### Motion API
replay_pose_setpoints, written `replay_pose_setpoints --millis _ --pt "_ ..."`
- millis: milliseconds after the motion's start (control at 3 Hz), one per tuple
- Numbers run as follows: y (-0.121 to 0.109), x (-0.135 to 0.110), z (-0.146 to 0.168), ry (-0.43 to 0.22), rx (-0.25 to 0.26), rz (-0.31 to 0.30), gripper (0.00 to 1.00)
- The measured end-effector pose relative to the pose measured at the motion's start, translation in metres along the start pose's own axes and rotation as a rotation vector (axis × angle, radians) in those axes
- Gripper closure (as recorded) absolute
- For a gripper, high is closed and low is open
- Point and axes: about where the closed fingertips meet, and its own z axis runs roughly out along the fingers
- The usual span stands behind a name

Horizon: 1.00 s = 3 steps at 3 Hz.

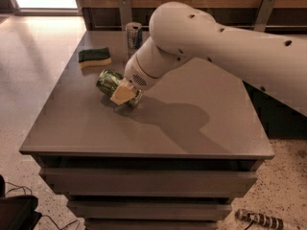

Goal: Knock green can over

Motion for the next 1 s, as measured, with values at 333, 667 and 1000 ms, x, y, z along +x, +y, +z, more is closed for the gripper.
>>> replay_pose_setpoints --millis 333,667,1000 --pt "0.0007 0.0011 0.0033 0.034 0.000 -0.004 1.00" --pt "0.0006 0.0007 0.0026 0.034 0.000 -0.004 1.00" --pt "0.0014 0.0022 0.0065 0.066 -0.001 -0.008 1.00"
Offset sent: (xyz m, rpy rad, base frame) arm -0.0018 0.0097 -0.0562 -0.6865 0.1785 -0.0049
